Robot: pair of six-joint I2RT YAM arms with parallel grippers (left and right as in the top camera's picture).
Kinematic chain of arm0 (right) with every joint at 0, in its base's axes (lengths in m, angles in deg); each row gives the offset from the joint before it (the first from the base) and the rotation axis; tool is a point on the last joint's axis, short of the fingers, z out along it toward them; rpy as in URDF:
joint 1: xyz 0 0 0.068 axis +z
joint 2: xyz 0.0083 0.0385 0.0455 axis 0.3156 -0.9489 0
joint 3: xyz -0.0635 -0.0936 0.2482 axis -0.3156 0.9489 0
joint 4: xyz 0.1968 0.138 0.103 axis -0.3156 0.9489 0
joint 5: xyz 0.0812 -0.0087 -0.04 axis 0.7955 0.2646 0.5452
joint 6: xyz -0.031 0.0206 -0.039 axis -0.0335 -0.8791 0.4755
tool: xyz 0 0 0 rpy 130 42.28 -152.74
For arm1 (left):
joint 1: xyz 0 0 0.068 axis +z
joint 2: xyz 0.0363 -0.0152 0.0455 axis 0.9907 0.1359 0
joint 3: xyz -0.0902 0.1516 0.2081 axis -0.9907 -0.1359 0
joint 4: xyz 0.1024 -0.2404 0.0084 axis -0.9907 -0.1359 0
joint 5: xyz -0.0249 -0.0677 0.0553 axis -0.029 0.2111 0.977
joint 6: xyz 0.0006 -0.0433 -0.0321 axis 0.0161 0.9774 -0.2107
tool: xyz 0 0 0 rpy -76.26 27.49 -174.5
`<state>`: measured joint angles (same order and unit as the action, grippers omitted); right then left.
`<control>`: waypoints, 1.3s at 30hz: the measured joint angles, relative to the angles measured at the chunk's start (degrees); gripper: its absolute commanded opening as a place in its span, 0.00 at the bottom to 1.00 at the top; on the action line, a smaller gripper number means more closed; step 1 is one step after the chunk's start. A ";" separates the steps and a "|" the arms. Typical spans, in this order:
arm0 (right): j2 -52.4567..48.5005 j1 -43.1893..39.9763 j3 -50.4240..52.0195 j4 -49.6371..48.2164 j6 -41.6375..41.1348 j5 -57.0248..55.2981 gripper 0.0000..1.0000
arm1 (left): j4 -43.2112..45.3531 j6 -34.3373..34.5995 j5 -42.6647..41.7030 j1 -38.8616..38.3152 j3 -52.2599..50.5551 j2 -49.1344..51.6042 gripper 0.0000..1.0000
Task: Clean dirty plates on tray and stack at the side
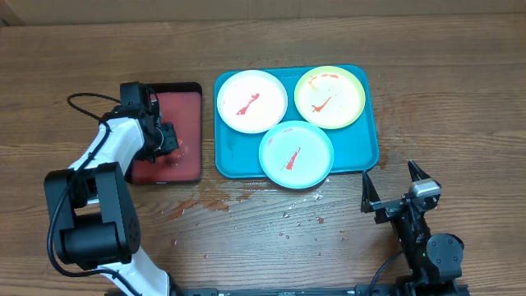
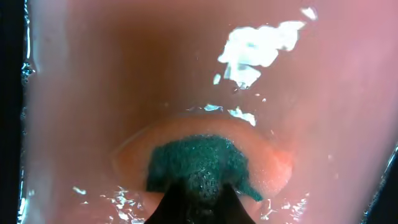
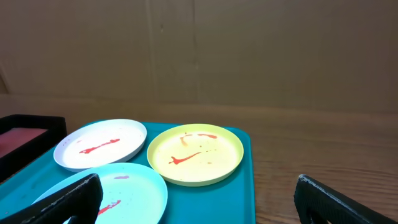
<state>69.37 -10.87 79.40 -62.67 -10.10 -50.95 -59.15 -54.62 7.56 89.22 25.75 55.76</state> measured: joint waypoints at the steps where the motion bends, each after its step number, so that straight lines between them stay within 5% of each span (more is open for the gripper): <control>1: 0.00 0.00 0.00 -0.04 0.00 -0.02 1.00 | -0.02 0.00 -0.02 0.00 0.00 0.00 0.04; 15: 0.00 0.00 0.00 -0.07 0.00 0.00 1.00 | -9.75 0.00 -0.09 0.00 2.40 -1.75 0.04; 24: 0.00 0.00 0.00 -0.20 -1.90 1.14 1.00 | -12.11 0.00 -0.09 0.00 5.03 -18.03 0.04; 39: 0.00 0.00 0.00 -1.57 -48.65 20.96 1.00 | -17.79 0.00 -0.92 0.00 5.60 -23.04 0.04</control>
<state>69.37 -10.87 79.40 -64.25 -58.75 -29.99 -76.94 -54.62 6.64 89.22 31.34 32.72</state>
